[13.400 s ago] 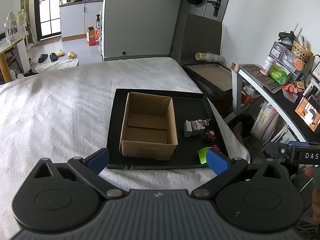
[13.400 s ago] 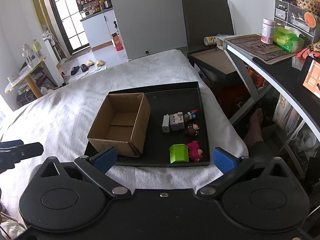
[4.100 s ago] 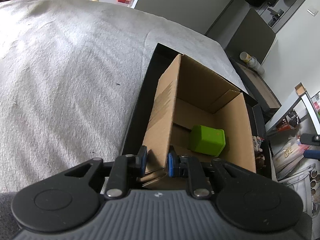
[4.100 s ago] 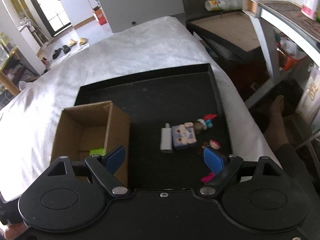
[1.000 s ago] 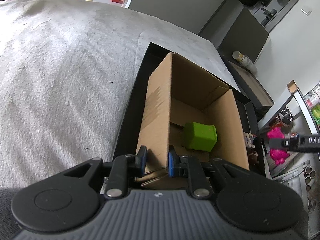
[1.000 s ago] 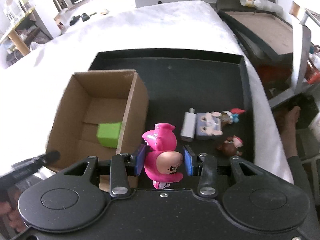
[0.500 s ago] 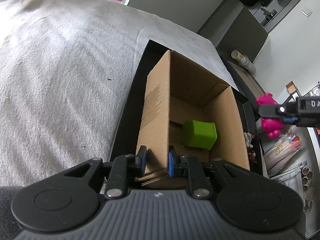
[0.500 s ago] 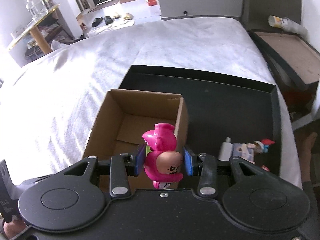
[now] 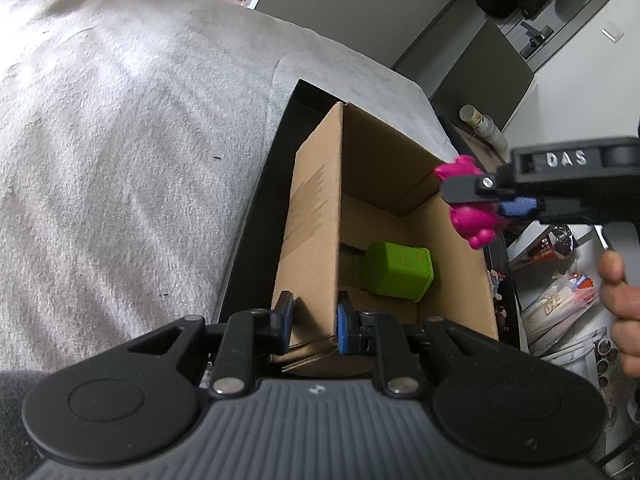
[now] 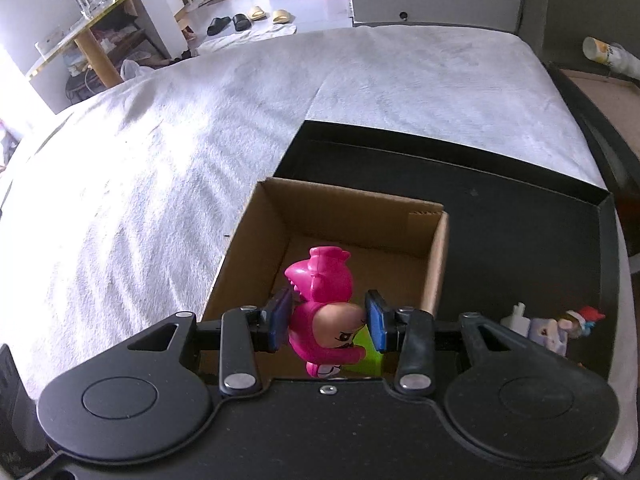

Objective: Organize rigid objects
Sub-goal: 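Carry the pink dinosaur into the box and open the right gripper, then move the right gripper back to the brown-haired doll figure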

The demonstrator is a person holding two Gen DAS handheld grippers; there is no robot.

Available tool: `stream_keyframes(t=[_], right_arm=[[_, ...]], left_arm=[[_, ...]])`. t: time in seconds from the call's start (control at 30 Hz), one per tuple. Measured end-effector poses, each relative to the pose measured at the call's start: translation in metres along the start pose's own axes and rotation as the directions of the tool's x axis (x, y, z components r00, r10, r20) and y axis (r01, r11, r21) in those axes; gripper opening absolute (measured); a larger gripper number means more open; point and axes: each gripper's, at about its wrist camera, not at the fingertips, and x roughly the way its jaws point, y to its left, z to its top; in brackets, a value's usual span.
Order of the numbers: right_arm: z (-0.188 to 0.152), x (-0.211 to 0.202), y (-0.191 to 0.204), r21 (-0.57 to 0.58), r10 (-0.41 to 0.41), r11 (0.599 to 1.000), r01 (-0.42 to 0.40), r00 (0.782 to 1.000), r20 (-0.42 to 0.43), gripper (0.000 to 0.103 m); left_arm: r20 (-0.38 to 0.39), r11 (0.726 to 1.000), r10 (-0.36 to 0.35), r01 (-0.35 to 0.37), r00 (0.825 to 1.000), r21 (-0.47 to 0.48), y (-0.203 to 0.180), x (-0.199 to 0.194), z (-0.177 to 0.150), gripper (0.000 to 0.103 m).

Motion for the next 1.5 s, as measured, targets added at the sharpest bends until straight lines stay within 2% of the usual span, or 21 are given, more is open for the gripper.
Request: stream_keyframes(t=[0.07,0.13,0.2,0.37,0.5,0.77,1.0,1.2,1.5], right_arm=[[0.004,-0.001,0.003,-0.003,0.006,1.000,-0.006,1.000,0.022,0.042],[0.007,-0.004,0.007,-0.014,0.000,1.000,0.001,0.999,0.048,0.056],[0.007,-0.008,0.007,-0.011,0.001,1.000,0.000,0.998,0.068,0.065],[0.003,-0.016,0.001,0.003,-0.001,1.000,0.001,0.998,0.060,0.067],[-0.004,-0.029,-0.012,0.018,-0.023,1.000,0.021,0.997,0.071,0.075],[-0.028,-0.056,-0.052,0.063,-0.083,0.995,0.078,0.992,0.096,0.078],[-0.054,-0.068,-0.084,0.116,-0.155,0.983,0.145,0.984,0.083,0.078],[-0.063,-0.077,-0.099,0.176,-0.162,0.974,0.141,0.981,0.106,0.079],[-0.070,-0.080,-0.116,0.188,-0.165,0.972,0.141,0.979,0.117,0.081]], left_arm=[[0.001,1.000,-0.002,0.002,1.000,-0.002,0.000,0.000,0.000,0.019],[0.003,1.000,-0.004,0.004,1.000,-0.004,0.002,0.000,-0.001,0.019],[0.005,1.000,-0.008,0.008,1.000,-0.009,0.003,0.000,-0.001,0.020],[0.008,1.000,-0.009,0.009,1.000,-0.018,0.003,0.000,-0.001,0.020],[0.008,1.000,-0.006,0.006,1.000,-0.020,0.002,0.000,0.000,0.020],[0.017,1.000,0.007,-0.006,1.000,-0.024,0.001,0.000,-0.001,0.020],[0.022,0.999,0.010,-0.009,1.000,-0.031,0.001,-0.002,-0.001,0.020],[0.023,0.999,0.021,-0.020,1.000,-0.028,0.000,-0.001,0.000,0.020],[0.029,0.999,0.042,-0.042,0.999,-0.023,-0.004,-0.002,-0.001,0.020]])
